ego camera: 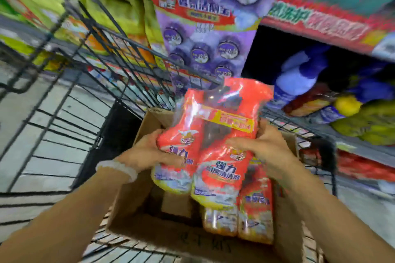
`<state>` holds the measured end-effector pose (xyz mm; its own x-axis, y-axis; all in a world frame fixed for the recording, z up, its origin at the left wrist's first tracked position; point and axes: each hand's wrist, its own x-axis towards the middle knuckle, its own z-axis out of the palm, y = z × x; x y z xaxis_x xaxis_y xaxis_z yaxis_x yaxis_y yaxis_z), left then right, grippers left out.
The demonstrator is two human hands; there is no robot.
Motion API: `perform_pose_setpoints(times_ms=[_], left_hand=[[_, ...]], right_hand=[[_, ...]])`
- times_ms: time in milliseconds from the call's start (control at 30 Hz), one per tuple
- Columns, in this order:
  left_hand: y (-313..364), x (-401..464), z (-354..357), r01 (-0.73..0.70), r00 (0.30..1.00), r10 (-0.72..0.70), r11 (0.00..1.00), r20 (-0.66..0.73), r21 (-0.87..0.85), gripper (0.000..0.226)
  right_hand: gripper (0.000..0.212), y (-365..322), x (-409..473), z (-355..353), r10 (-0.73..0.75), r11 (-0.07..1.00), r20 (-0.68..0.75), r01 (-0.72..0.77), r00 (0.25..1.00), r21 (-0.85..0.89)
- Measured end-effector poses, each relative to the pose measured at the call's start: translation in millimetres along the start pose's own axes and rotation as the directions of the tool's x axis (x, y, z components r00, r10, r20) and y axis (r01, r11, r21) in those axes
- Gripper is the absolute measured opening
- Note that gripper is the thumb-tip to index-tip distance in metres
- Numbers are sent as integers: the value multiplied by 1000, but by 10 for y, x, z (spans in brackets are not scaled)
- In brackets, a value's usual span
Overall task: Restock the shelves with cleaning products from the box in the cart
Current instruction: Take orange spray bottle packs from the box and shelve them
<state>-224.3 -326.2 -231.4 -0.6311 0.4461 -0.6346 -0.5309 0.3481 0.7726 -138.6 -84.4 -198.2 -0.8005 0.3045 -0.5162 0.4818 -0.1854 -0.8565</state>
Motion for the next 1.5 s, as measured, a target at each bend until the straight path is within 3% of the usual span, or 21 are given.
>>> perform_pose_setpoints(times_ms=[133,267,333,467,600,700,833,1000,1200,1500], left_hand=[[330,-353,472,-104,994,105,978,-5,-182,118],[576,-770,1017,-175,980,194,954,55,-242,97],[686,-998,1328,-211,967,238,949,95,-234,86],[821,-1461,2059,-250,939,298,934,173,-254,83],[1012,-2059,3048,-313,909,362,919,204,-239,53],[1225,-2558,3865,-411,838,456,889,299,-203,25],[1502,-3047,4817,-594,683,552,801,478,-77,30],[1710,-3480,6067,-740,475,546,672,690,-22,23],[1852,-3608,7661,-752,341,499,654,797,-88,16],[2112,-3317,10190,-672,265,405,728,875,-133,34]], right_hand=[[60,-442,-416,-386,-151,983,36,146,988,109],[95,-510,-1068,-899,-217,976,161,219,963,7],[98,-428,-1463,-1165,-214,971,161,228,964,-73],[85,-253,-2283,-1648,-312,937,-23,303,950,-176],[59,-198,-3229,-2305,-446,893,-261,407,856,-192],[47,-225,-3996,-2837,-550,834,-404,497,730,-238],[47,-246,-4870,-3543,-588,799,-540,535,602,-275],[43,-217,-5776,-4445,-555,787,-695,559,458,-260],[47,-42,-6420,-5609,-500,766,-822,582,272,-274],[51,-10,-6876,-7640,-389,805,-908,536,153,-255]])
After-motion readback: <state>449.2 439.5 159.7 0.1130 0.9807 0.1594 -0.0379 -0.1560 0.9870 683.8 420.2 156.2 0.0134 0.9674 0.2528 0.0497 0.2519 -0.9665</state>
